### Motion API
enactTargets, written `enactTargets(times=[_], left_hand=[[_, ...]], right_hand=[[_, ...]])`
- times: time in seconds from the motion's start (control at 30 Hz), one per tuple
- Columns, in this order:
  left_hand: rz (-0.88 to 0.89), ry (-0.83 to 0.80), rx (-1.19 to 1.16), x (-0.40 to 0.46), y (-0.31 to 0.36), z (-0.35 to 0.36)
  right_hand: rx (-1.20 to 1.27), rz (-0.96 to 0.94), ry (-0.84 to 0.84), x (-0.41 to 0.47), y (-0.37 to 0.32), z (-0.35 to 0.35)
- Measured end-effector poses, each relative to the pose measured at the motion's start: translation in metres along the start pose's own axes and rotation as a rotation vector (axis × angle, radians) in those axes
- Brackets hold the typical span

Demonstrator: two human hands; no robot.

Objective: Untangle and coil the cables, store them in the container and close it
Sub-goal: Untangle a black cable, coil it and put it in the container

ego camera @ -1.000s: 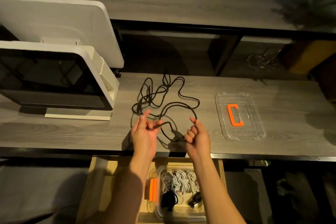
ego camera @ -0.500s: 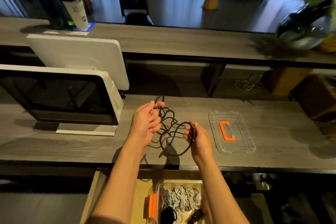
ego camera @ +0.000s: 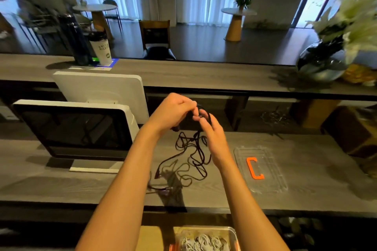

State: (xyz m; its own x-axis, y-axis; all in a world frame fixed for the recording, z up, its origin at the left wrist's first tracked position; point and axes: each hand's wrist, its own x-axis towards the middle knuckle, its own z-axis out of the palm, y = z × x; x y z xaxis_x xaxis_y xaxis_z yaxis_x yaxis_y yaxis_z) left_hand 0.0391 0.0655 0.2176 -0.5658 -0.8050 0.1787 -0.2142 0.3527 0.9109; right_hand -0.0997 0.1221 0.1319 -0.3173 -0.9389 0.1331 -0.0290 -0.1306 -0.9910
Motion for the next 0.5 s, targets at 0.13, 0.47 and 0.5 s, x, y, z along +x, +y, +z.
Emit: enactTargets(times=[0.13, 0.47, 0.5], left_hand=[[0.132, 0.233, 0.144, 0.007, 0.007, -0.013], [0.015, 0.626, -0.115, 0.016, -0.009, -0.029], [-0.008, 0.655, -0.123, 0.018, -0.015, -0.032]], right_hand=[[-0.06, 0.004, -0.009, -0.002, 0.007, -0.002], [-0.274, 0.021, -0.059, -0.006, 0.04, -0.031], [-0.257, 0.038, -0.041, -0.008, 0.042, -0.033]])
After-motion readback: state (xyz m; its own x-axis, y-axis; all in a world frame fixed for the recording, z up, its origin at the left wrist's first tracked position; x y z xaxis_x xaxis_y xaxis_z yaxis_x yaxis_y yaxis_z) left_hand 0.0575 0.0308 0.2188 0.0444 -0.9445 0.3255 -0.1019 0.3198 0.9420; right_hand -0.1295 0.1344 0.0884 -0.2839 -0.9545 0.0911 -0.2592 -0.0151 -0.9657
